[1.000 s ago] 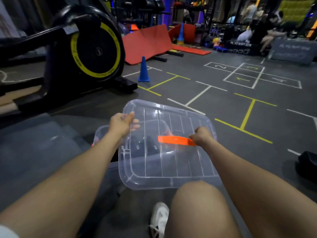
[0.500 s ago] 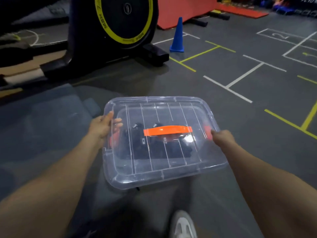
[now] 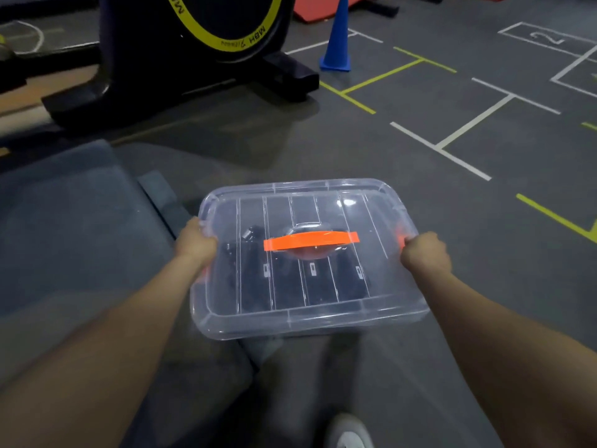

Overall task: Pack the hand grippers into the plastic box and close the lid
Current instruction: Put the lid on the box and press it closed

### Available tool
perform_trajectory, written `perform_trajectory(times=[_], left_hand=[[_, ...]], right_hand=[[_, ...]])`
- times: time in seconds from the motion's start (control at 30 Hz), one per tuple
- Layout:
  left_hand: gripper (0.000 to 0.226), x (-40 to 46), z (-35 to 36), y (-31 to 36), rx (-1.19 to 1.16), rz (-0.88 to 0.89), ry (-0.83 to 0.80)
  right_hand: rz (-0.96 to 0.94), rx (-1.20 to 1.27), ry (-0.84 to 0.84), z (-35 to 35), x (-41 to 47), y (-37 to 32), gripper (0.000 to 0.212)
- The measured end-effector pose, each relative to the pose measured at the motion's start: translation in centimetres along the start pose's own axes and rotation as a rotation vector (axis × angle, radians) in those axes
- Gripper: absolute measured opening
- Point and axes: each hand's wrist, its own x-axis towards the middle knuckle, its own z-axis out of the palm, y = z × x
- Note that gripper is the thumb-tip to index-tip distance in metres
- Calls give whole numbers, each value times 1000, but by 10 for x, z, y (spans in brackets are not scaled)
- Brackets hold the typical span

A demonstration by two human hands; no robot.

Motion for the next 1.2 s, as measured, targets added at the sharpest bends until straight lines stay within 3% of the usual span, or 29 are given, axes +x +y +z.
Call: perform_trajectory(times=[0.17,0.47,0.57,0.63,0.87,0.93,1.03,1.2], left_hand=[[34,8,13,-4,136,92,5],[52,22,24,-13,297,61,-39],[46,18,29,-4,239,2,85],[50,-1,41,15,275,55,127],[75,-112,113,86,450,655,-319],[87,-123,123,86,567,671,-443],[92,-120,127,83,637,629,-520],[93,-121,127,88,679,614,-549]], right_hand=[[30,-11,-2,4,-5,5,42],[2,68,-27,0,-14,13,40],[-11,111,-72,-6,-14,16,39],[-27,134,-113,-8,-13,18,42],[66,259,-292,-16,-1,25,75],[82,288,-355,-17,4,31,81],[68,458,-409,-13,8,37,70],[21,485,-314,-9,11,36,64]])
